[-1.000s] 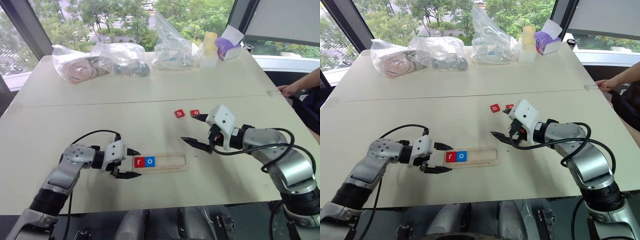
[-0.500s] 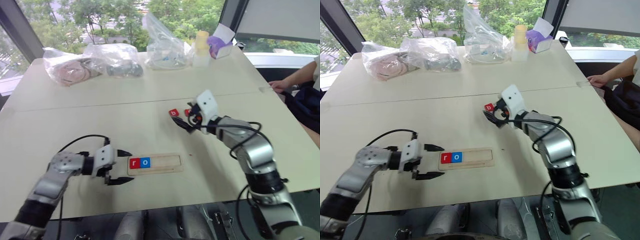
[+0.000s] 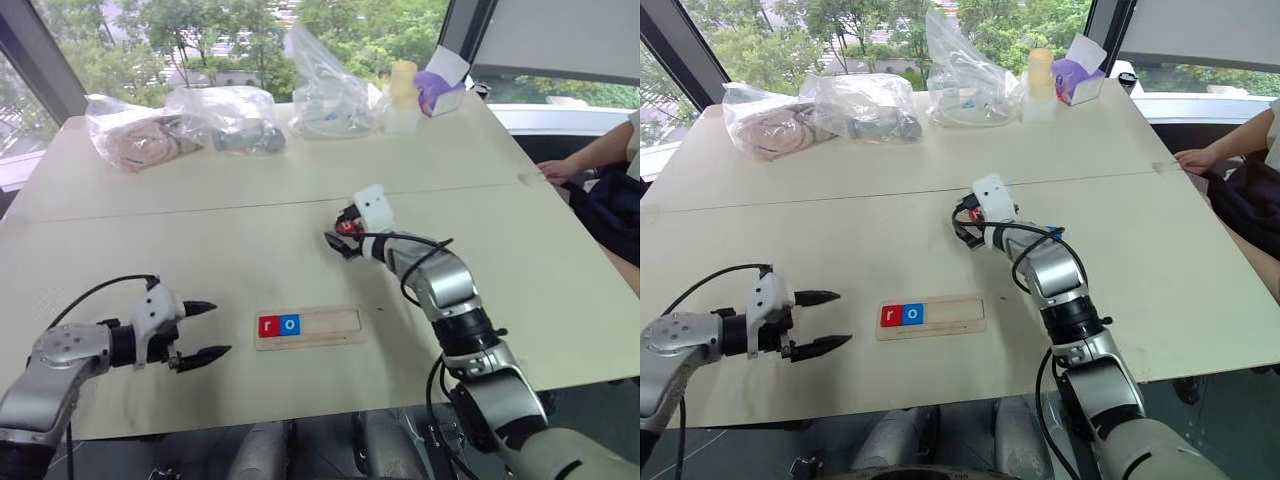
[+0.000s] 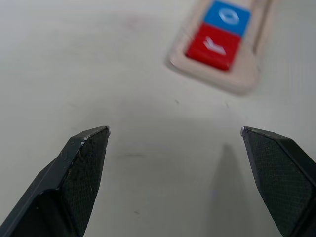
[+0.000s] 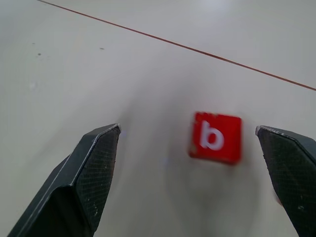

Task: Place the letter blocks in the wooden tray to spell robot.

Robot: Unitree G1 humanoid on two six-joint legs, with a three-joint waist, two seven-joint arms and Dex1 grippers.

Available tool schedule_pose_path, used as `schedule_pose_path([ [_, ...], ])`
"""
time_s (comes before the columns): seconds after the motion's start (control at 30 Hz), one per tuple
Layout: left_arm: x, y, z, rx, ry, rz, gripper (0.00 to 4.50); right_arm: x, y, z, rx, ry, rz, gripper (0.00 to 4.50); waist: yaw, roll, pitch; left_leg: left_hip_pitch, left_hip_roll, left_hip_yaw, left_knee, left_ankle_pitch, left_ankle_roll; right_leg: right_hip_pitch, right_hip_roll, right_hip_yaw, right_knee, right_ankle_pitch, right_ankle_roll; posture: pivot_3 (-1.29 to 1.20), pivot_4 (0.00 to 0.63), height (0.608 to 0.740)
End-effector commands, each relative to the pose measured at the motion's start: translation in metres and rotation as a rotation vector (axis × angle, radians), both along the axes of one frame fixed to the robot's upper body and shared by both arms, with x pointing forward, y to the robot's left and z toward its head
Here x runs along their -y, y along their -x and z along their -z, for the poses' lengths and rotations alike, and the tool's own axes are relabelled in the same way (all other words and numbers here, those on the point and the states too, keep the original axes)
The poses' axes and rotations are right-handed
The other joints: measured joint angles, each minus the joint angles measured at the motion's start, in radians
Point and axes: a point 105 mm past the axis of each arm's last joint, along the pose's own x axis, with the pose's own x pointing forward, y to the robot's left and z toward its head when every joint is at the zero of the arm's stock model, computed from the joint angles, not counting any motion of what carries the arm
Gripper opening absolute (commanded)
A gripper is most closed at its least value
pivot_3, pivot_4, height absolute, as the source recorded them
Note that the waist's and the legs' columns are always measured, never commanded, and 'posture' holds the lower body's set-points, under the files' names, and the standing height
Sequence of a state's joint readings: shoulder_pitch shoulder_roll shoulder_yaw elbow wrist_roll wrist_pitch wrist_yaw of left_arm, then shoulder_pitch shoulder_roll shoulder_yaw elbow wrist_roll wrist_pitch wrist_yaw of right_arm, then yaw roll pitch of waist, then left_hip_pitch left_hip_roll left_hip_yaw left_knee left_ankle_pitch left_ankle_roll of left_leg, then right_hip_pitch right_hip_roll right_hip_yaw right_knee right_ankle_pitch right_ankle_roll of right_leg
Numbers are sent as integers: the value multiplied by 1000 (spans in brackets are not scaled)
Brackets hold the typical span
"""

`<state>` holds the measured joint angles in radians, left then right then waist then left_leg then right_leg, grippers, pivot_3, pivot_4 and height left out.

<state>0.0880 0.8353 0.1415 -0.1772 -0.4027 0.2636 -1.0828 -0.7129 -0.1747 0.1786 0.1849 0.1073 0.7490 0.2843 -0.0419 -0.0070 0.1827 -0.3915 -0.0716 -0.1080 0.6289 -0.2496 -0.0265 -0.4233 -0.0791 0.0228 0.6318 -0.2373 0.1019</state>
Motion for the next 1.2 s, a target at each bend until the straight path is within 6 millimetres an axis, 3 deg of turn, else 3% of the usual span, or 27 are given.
schedule_pose_path([
  [0.03,6,-3,-11,44,16,2,4463,-1,-13,-11,49,15,37,4500,-1,0,0,0,0,0,0,0,0,0,0,0,0,0,0,0,150,740],
  [0.23,11,-3,-11,43,18,7,4463,6,-26,-2,32,40,98,4500,-2,0,0,0,0,0,-1,0,-1,-1,0,0,0,0,0,0,150,740],
  [0.53,14,-7,-14,65,18,5,4463,1,-28,9,-45,-3,112,4500,-3,0,0,0,0,0,-1,1,-1,-1,0,0,0,0,0,0,150,740],
  [0.67,14,-10,-15,75,16,4,4500,0,-26,8,-43,3,110,2838,-2,0,0,0,0,0,-1,1,-1,-1,0,1,0,0,0,0,150,740],
  [0.77,13,-13,-17,82,16,6,4500,2,-23,6,-33,23,113,1196,-2,0,0,0,0,0,-1,1,-1,-1,0,0,0,0,0,0,150,740],
  [0.83,13,-14,-18,85,19,10,4500,10,-19,1,-17,42,122,1198,-2,0,0,0,0,0,-1,1,-1,-1,0,0,0,0,0,0,150,740],
  [0.97,17,-16,-23,88,40,29,4500,37,11,-13,-18,59,94,1198,7,0,0,-2,-1,0,-1,1,-1,-2,0,0,0,0,0,0,150,740],
  [1.2,21,-23,-25,96,51,59,4500,88,102,-6,-187,106,107,1198,24,0,0,-3,0,0,0,0,-1,-2,-1,0,-1,0,0,0,150,740],
])
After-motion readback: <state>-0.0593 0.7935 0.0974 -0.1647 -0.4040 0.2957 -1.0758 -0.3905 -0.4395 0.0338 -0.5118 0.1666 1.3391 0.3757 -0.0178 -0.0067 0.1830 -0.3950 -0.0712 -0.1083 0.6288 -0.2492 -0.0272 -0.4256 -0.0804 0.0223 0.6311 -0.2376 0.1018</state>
